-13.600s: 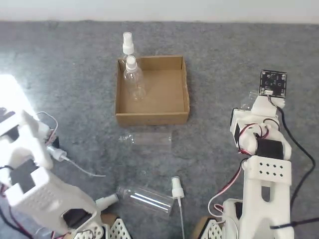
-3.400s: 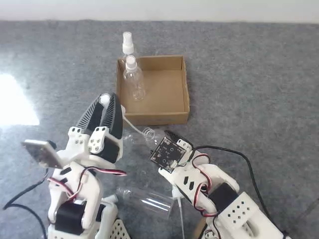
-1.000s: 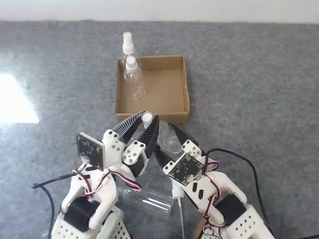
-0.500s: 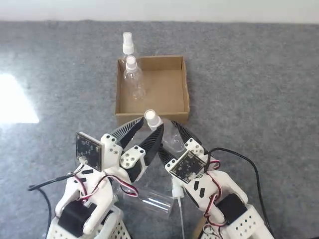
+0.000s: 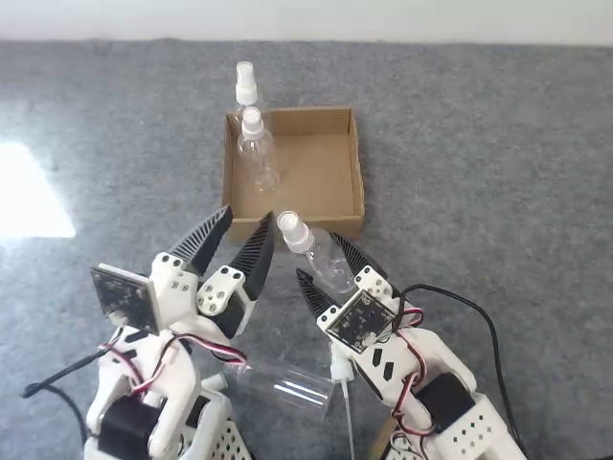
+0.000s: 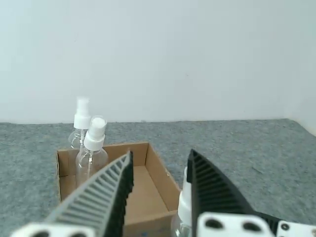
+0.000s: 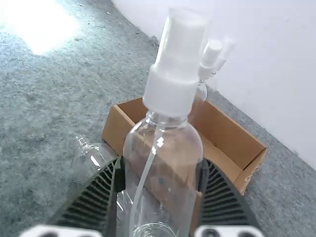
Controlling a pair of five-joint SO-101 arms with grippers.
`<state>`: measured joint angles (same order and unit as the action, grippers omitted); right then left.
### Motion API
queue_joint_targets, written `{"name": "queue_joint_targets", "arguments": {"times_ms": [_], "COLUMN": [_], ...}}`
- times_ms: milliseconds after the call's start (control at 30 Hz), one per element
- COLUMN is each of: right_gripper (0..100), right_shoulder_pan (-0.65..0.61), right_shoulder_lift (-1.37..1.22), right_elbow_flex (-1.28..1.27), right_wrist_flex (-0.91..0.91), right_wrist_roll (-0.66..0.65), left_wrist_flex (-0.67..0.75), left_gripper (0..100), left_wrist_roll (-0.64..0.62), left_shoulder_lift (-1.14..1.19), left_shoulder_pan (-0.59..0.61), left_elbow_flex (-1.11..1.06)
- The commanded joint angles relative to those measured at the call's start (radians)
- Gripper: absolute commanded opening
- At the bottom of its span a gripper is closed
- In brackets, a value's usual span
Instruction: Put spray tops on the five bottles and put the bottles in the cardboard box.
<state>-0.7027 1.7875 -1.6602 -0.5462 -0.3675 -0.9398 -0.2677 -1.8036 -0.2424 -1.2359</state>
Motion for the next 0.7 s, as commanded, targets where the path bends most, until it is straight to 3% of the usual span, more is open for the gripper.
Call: {"name": "queue_joint_targets", "arguments": {"times_ms": [0,433,667], "right_gripper": [8.0,8.0,8.0], "right_shoulder_pan": [0.012,0.016,0.016], "right_shoulder_lift": [0.018,0.018,0.018], "right_elbow_flex": [-0.002,-0.002,-0.002], "right_wrist_flex": [0.025,0.025,0.024], "right_wrist_roll": [-0.008,-0.008,-0.005], "left_wrist_flex": [0.011,0.026,0.166], "left_gripper": [17,17,17], "left_wrist_roll": [0.003,-0.055,-0.055], "left_shoulder_lift": [-0.015,-0.015,-0.015], "left_shoulder_pan": [0.008,0.137,0.163], "left_elbow_flex": [0.051,0.045,-0.065]}}
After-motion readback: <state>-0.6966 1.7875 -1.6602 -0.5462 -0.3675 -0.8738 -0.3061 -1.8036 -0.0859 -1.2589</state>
